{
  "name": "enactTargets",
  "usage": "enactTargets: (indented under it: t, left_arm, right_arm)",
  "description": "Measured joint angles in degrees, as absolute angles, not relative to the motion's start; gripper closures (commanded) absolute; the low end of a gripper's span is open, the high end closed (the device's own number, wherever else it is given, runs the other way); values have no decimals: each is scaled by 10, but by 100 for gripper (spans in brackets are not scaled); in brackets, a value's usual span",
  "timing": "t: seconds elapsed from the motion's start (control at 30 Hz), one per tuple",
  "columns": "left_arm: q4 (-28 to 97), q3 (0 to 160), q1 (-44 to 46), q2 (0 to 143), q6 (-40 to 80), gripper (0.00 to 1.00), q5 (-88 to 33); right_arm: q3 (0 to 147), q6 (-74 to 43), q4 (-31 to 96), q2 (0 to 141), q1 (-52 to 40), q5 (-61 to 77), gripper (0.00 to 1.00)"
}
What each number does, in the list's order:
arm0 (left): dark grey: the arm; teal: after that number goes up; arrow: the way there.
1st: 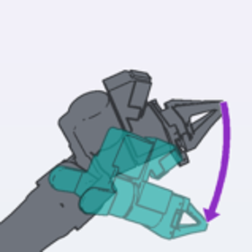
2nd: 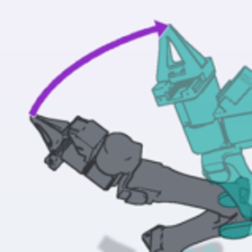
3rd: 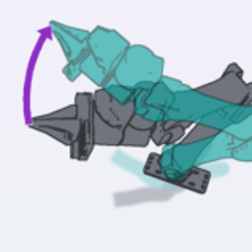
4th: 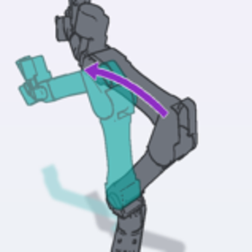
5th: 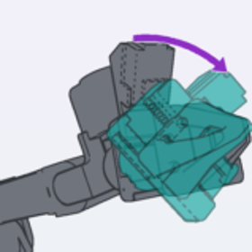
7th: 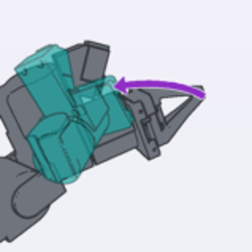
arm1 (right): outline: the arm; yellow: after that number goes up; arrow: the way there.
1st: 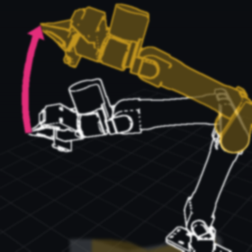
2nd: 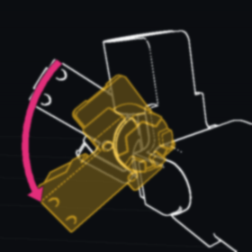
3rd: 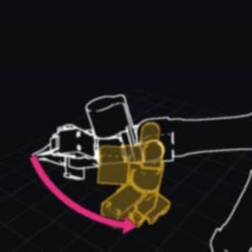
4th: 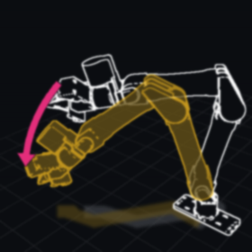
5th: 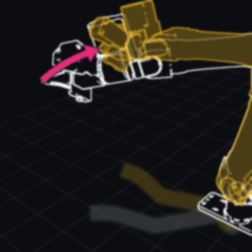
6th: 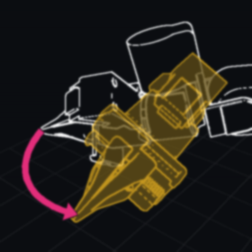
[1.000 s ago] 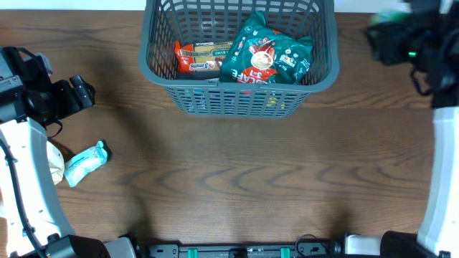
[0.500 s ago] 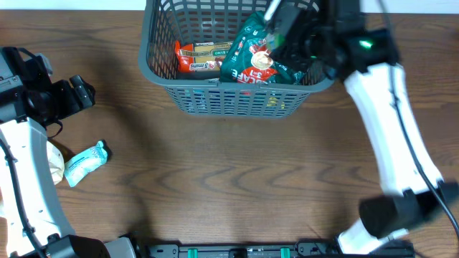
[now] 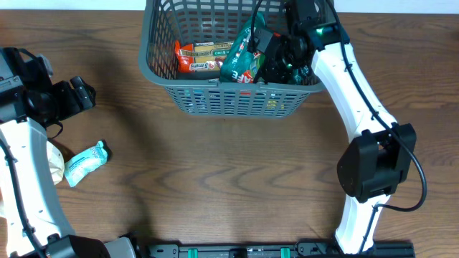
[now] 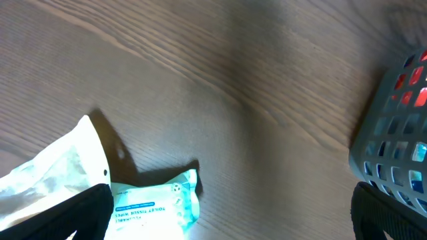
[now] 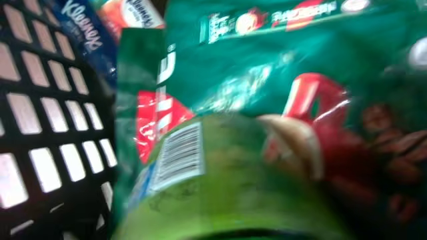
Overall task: Pack container
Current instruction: 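Carry the jar with the right gripper and place it in basket, then move the left gripper to the light-blue wipes pack and grasp it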
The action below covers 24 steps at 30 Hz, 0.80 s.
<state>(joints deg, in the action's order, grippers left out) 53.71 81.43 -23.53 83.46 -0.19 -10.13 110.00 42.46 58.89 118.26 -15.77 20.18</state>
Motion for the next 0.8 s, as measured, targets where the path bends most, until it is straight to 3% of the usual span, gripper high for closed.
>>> enactTargets:
  t: [0.23, 0.4, 0.63, 0.8]
  left_arm:
    - [539, 814, -235, 835, -2, 1, -102]
    - [542, 814, -235, 835, -2, 2, -102]
    - [563, 814, -235, 834, -2, 1, -99]
    - [612, 814, -235, 812, 22, 1, -61]
  right_arm:
    - [1143, 368, 544, 1147, -146, 197, 1]
    - [1219, 180, 485, 1054, -78, 119, 1]
    - [1253, -113, 652, 959, 69, -25, 1]
    - [1236, -201, 732, 986, 134, -30, 1]
